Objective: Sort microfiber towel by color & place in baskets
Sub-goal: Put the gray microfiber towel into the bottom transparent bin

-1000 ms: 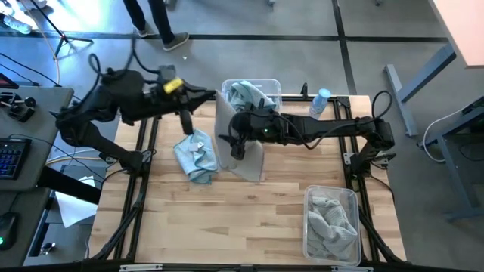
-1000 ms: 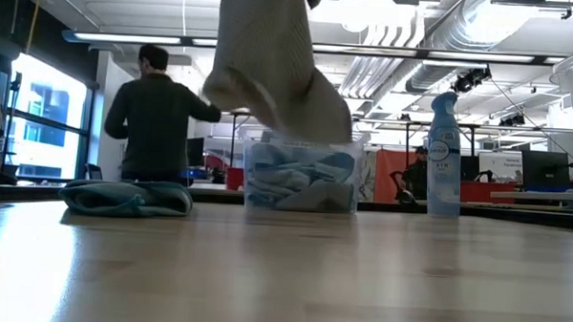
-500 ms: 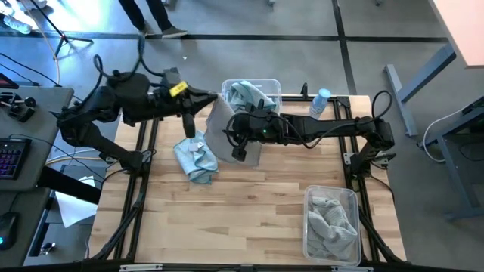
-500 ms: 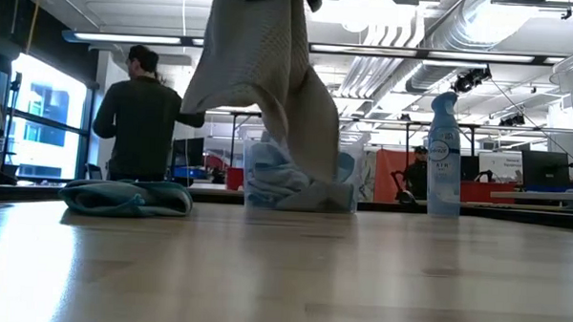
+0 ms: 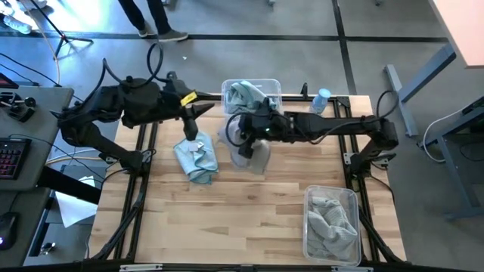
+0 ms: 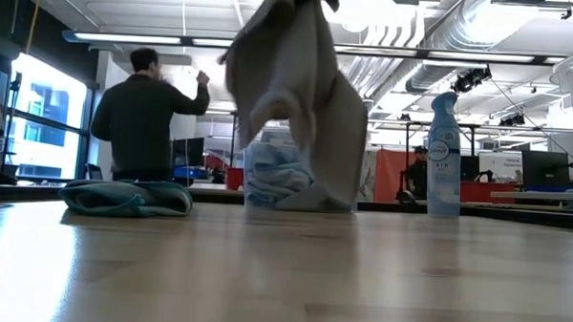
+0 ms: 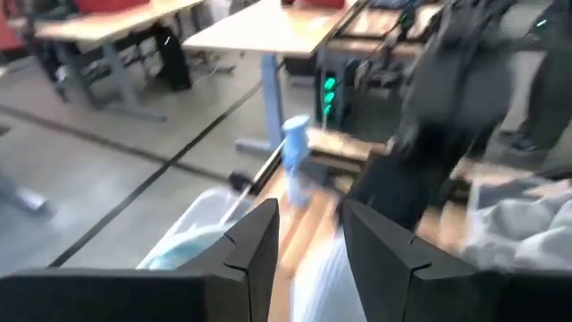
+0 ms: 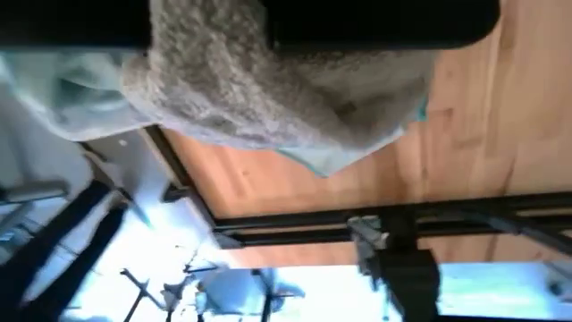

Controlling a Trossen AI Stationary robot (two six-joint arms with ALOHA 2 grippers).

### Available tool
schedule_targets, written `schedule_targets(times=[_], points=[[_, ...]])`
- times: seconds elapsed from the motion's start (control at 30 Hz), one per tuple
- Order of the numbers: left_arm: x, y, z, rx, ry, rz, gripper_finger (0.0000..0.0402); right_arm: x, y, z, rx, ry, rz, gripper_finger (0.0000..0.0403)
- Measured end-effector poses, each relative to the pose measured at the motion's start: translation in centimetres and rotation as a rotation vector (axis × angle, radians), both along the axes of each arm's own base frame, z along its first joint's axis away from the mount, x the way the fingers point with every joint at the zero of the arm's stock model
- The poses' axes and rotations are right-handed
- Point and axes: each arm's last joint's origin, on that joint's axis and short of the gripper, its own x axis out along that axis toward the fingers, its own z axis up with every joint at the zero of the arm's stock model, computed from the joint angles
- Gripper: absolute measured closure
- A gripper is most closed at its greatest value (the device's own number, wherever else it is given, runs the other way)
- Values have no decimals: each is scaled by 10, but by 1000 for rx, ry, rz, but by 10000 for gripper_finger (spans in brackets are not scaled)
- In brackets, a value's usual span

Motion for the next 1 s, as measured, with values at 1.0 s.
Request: schedule_targets(times=[1.0], points=[[21,-1,-105,-201,348,197,285,-245,77,122,378,-283,141,402]])
